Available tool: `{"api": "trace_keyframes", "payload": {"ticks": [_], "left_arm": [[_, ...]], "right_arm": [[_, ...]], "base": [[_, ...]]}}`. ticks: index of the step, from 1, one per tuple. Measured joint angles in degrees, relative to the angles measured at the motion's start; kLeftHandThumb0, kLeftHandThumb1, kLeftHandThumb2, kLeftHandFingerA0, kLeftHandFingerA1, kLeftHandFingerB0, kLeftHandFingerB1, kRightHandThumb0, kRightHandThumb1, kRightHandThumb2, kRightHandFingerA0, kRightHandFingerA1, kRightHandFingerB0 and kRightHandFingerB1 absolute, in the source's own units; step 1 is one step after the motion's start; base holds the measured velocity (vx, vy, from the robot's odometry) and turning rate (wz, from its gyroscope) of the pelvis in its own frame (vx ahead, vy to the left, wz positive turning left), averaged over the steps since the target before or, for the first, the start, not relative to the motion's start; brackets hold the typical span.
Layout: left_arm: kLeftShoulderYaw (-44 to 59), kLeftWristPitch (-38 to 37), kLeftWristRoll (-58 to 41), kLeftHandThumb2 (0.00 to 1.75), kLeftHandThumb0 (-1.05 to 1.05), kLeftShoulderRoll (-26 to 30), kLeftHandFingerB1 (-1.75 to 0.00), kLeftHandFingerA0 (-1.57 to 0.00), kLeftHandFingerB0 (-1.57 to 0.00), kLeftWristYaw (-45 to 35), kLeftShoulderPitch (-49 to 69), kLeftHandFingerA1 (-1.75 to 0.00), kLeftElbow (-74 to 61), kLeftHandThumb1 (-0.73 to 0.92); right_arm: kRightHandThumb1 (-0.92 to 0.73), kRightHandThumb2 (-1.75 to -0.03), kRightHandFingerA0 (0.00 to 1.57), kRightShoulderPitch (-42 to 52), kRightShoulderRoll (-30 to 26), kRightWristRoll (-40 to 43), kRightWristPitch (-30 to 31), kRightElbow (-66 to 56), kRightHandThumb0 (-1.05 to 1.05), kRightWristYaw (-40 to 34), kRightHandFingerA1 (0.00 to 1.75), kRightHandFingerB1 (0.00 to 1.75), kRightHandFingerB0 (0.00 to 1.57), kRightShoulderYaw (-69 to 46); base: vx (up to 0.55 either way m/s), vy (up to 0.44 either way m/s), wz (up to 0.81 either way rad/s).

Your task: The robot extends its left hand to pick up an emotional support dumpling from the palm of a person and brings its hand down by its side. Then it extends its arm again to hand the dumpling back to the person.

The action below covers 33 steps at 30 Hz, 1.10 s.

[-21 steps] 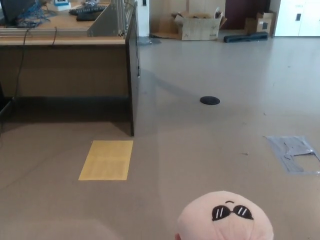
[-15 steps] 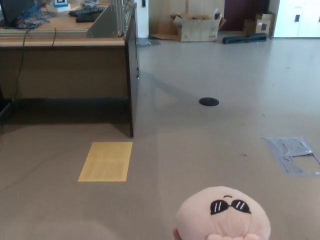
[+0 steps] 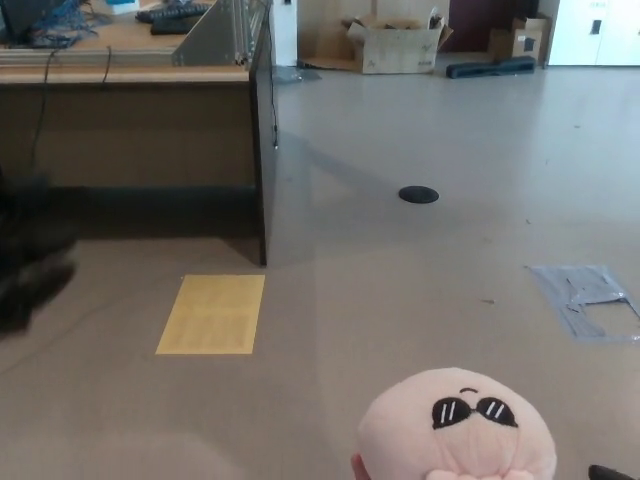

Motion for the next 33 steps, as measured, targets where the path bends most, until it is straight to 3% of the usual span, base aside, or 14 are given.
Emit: {"api": "trace_keyframes", "payload": {"ticks": [7,8,11,12,20,22,23,26,27,30,31,33], "left_arm": [[-8.42,1.3,2.23,0.56,-0.17,4.35,-0.38,-0.65,-0.59,-1.55,-13.56,-0.41,-3.99,0.54],[-9.68,2.05,2.25,0.56,-0.22,4.71,-0.38,-0.65,-0.6,-1.96,-15.99,-0.41,-4.79,0.55],[-12.98,2.76,2.88,0.57,-0.2,6.1,-0.4,-0.68,-0.64,-3.47,-21.48,-0.42,-6.06,0.54],[-13.81,2.98,2.96,0.56,-0.17,6.39,-0.42,-0.72,-0.7,-3.97,-22.76,-0.44,-6.28,0.53],[-23.49,5.8,3.66,0.56,-0.23,7.31,-0.4,-0.77,-0.7,-10.76,-35.95,-0.45,-8.13,0.55],[-25.94,5.88,4.37,0.61,-0.25,7.3,-0.46,-0.72,-0.69,-12.57,-38.15,-0.49,-8.28,0.5],[-27.12,5.87,4.63,0.62,-0.25,7.24,-0.48,-1.01,-0.68,-13.54,-39.12,-0.65,-8.32,0.48],[-29.95,5.56,5.56,0.62,-0.25,6.85,-0.48,-1.01,-0.68,-15.82,-41.35,-0.65,-8.17,0.48],[-30.6,5.37,5.9,0.55,-0.19,6.7,-0.44,-0.94,-0.73,-16.63,-41.92,-0.63,-8.13,0.48],[-32.51,4.95,7.25,0.55,-0.19,5.84,-0.44,-0.94,-0.73,-18.17,-43.25,-0.63,-8.05,0.48],[-33.28,4.75,7.72,0.55,-0.17,5.15,-0.42,-0.72,-0.7,-18.67,-43.62,-0.46,-8.15,0.48],[-34.75,4.5,8.85,0.55,-0.19,4.61,-0.41,-0.73,-0.68,-19.47,-44.33,-0.46,-8.12,0.5]], "right_arm": [[-0.61,-0.58,0.72,-1.28,-0.26,0.35,-0.65,0.69,-0.43,0.05,0.47,0.33,0.4,-0.01],[-0.52,-0.8,0.65,-1.44,-0.26,0.36,-0.71,0.75,-0.51,0.08,0.58,0.45,0.33,0.09],[-0.51,-0.8,0.66,-1.81,-0.27,0.33,-0.95,0.88,-0.51,0.03,0.58,0.45,0.33,0.43],[-0.61,-0.58,0.74,-1.87,-0.27,0.33,-0.96,0.91,-0.43,0.02,0.46,0.33,0.4,0.51],[-0.61,-0.58,0.72,-2.42,-0.3,0.32,-1.01,0.94,-0.43,-0.4,0.46,0.33,0.41,1.04],[-0.61,-0.58,0.71,-2.45,-0.3,0.34,-1.01,0.91,-0.44,-0.49,0.46,0.33,0.41,1.06],[-0.51,-0.79,0.64,-2.47,-0.3,0.35,-1.01,0.86,-0.51,-0.49,0.58,0.44,0.33,1.1],[-0.51,-0.79,0.64,-2.62,-0.3,0.44,-1.0,0.86,-0.51,-0.42,0.58,0.44,0.33,1.12],[-0.6,-0.58,0.71,-2.76,-0.3,0.46,-1.0,0.86,-0.44,-0.38,0.46,0.33,0.4,1.13],[-0.6,-0.58,0.71,-3.04,-0.32,0.49,-0.97,0.86,-0.44,-0.42,0.46,0.33,0.4,1.16],[-0.6,-0.58,0.72,-3.28,-0.32,0.48,-0.96,0.85,-0.43,-0.41,0.46,0.33,0.4,1.29],[-0.6,-0.58,0.72,-3.57,-0.32,0.47,-0.96,0.88,-0.43,-0.44,0.46,0.33,0.4,1.4]], "base": [[0.01,0.001,0.02],[0.0,0.0,0.0],[0.0,0.0,0.0],[0.0,0.0,0.0],[0.0,0.0,0.0],[0.0,0.0,0.0],[0.0,0.0,0.0],[0.0,0.0,0.0],[0.0,0.0,0.0],[0.0,0.0,0.0],[0.0,0.0,0.0],[0.0,0.0,0.0]]}}
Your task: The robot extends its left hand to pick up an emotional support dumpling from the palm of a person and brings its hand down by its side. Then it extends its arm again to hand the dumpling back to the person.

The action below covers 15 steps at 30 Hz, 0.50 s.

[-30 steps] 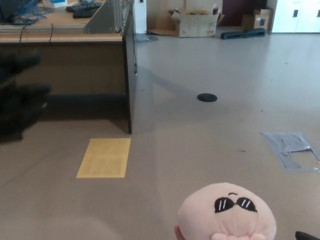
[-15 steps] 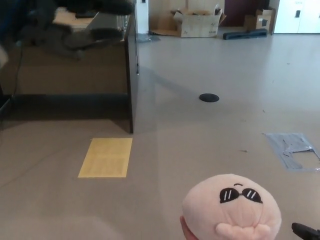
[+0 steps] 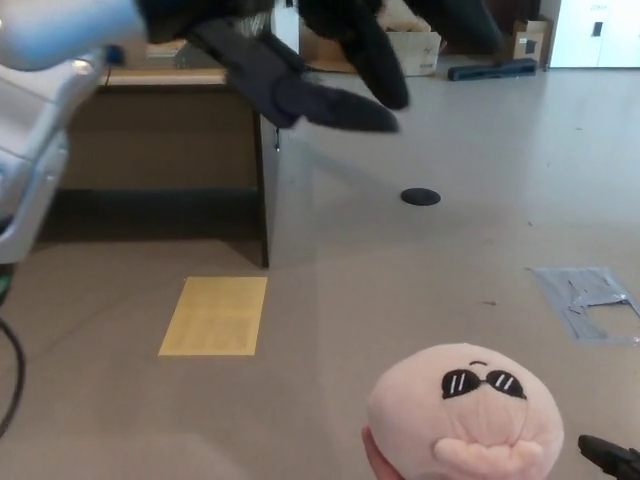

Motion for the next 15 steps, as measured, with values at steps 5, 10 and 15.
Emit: {"api": "trace_keyframes", "payload": {"ticks": [5,10,15], "left_arm": [[-4.26,-0.71,3.05,0.54,-0.23,-1.38,-0.38,-0.58,-0.6,-2.99,-2.34,-0.43,0.94,0.47],[-8.25,-0.92,5.66,0.8,-0.3,-1.96,-0.51,-0.09,-0.07,-6.68,-4.81,-0.52,2.04,0.15],[-13.1,-1.01,8.3,0.81,-0.56,-1.3,-0.31,-0.06,0.0,-11.65,-9.51,-0.45,3.99,0.34]], "right_arm": [[-0.59,-0.58,0.74,-0.61,0.03,0.01,0.0,0.02,-0.43,-0.04,0.46,0.33,0.41,0.32],[-0.51,-0.76,0.66,-1.21,0.03,-0.09,0.0,0.11,-0.48,-0.32,0.56,0.44,0.36,0.75],[-0.51,-0.78,0.65,-1.88,0.05,-0.08,0.13,0.11,-0.5,-0.52,0.57,0.44,0.35,0.78]], "base": [[0.0,0.0,0.0],[0.0,0.0,0.0],[0.0,0.0,0.0]]}}
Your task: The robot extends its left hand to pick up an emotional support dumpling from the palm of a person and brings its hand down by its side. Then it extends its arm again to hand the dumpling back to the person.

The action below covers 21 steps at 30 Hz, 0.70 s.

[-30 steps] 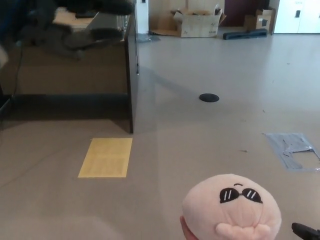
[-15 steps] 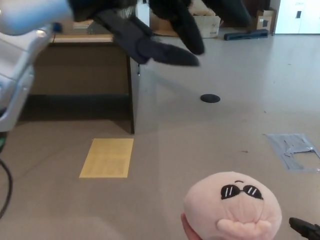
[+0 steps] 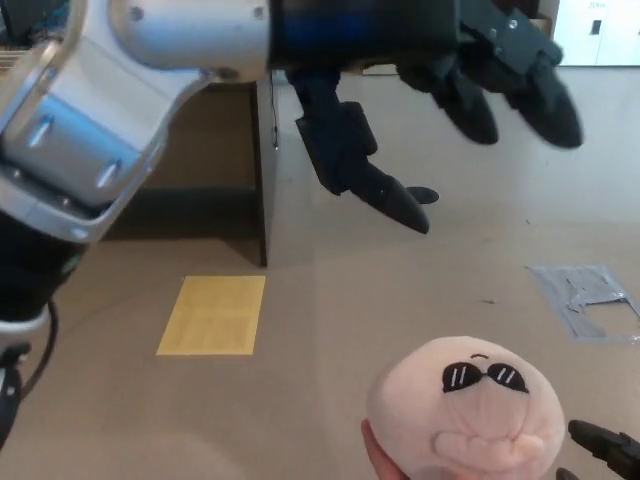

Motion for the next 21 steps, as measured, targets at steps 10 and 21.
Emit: {"api": "trace_keyframes", "payload": {"ticks": [10,21], "left_arm": [[-7.42,1.72,4.14,0.88,-0.7,-0.04,0.0,0.0,0.0,-9.41,-5.84,-0.03,0.64,0.4],[-11.19,7.41,7.56,0.62,-0.95,-1.37,-0.04,0.0,0.0,-19.98,-9.73,0.0,1.6,0.42]], "right_arm": [[-0.5,-0.8,0.71,-1.23,0.01,-0.12,0.03,1.06,-0.57,-0.27,0.59,0.45,0.35,0.38],[-0.6,-0.59,0.75,-3.03,-0.19,-0.61,-0.48,2.7,-0.49,-0.49,0.48,0.32,0.37,1.24]], "base": [[0.0,0.0,0.0],[0.0,0.0,0.0]]}}
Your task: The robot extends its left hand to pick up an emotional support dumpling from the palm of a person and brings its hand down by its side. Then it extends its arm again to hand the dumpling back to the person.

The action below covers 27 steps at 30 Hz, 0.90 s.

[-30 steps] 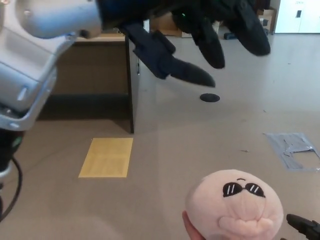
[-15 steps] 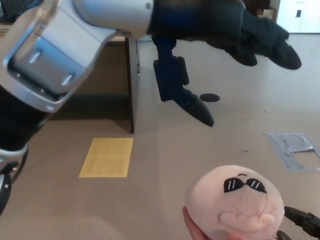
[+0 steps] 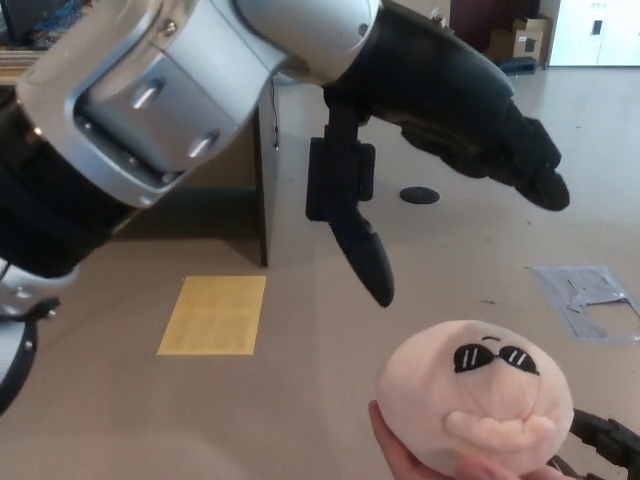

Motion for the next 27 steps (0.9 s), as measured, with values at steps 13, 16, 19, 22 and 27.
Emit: {"api": "trace_keyframes", "payload": {"ticks": [13,16,19,22,27], "left_arm": [[-0.58,3.03,0.94,0.68,-0.98,-1.5,0.0,0.0,0.0,-6.24,3.33,0.0,-5.16,0.37],[-1.15,3.12,1.67,0.67,-0.99,-1.67,0.0,0.0,0.0,-6.88,5.52,0.0,-7.79,0.38],[-1.34,3.51,2.2,0.63,-0.98,-1.96,-0.02,0.0,0.0,-7.19,6.67,0.0,-9.57,0.4],[-1.5,4.09,2.81,0.69,-1.0,-2.96,0.0,0.0,0.0,-7.16,8.43,0.0,-10.75,0.38],[-1.74,2.69,4.96,0.57,-1.0,-3.59,0.0,0.0,0.0,-6.14,10.08,0.0,-11.84,0.51]], "right_arm": [[-0.66,-0.6,0.56,-0.98,-1.86,-2.24,-1.27,1.48,-0.53,-0.33,0.39,0.28,0.23,2.79],[-0.61,-0.58,0.58,-0.98,-2.12,-2.07,-1.48,1.47,-0.45,0.66,0.43,0.33,0.39,2.75],[-0.63,-0.6,0.69,-0.98,-2.15,-2.05,-1.53,1.67,-0.44,0.91,0.49,0.39,0.57,2.72],[-0.6,-0.58,0.66,-0.98,-2.58,-2.63,-2.5,2.36,-0.48,1.13,0.44,0.36,0.48,3.49],[-0.53,-0.83,0.57,-1.12,-3.31,-2.93,-3.23,3.75,-0.55,2.01,0.54,0.49,0.45,3.89]], "base": [[0.0,0.0,0.0],[0.0,0.0,0.0],[0.0,0.0,0.0],[0.0,0.0,0.0],[0.0,0.0,0.0]]}}
